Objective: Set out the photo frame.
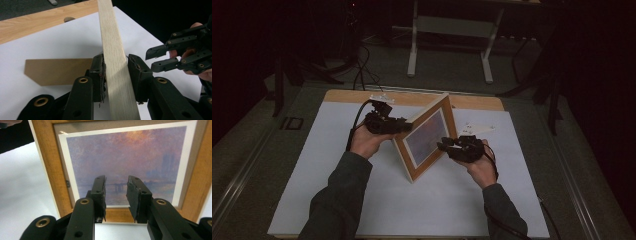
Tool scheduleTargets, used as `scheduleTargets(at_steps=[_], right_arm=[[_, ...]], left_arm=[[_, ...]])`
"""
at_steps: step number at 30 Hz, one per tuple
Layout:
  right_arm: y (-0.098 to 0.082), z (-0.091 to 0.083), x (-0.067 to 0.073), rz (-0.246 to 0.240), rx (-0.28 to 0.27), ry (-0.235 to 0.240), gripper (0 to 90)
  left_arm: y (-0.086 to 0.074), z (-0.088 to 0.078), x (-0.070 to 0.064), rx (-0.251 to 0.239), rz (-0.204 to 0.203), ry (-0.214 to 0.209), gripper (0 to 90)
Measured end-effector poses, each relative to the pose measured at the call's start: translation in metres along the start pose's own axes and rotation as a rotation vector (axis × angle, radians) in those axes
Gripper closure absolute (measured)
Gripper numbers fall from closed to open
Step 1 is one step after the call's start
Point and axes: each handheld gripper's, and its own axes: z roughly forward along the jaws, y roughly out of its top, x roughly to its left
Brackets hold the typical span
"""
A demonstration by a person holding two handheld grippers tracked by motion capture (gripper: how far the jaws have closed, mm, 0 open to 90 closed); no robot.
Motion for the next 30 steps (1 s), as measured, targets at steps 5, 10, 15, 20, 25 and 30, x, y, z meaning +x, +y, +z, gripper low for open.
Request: scheduleTargets(at_steps=[5,10,15,20,25,30], right_arm=[[0.001,0.000,0.000,-0.001,-0.001,0.001,67.4],[0.002,-0.001,-0.001,-0.001,-0.002,-0.002,67.2],[0.002,-0.003,-0.006,0.009,-0.006,-0.025,65.0],[0.001,-0.005,-0.013,0.023,-0.012,-0.045,61.7],[0.001,-0.008,-0.019,0.034,-0.023,-0.067,59.6],[0.003,-0.011,-0.024,0.035,-0.028,-0.087,58.3]], left_arm=[[-0.001,0.000,-0.008,-0.016,0.036,0.053,68.4],[-0.005,-0.005,-0.020,-0.068,0.042,0.099,60.3],[-0.017,-0.008,-0.032,-0.112,0.046,0.204,43.0],[-0.034,-0.010,-0.036,-0.146,0.019,0.247,40.4],[-0.051,-0.009,-0.036,-0.168,-0.018,0.242,44.3],[-0.062,-0.010,-0.041,-0.197,-0.018,0.269,54.2]])
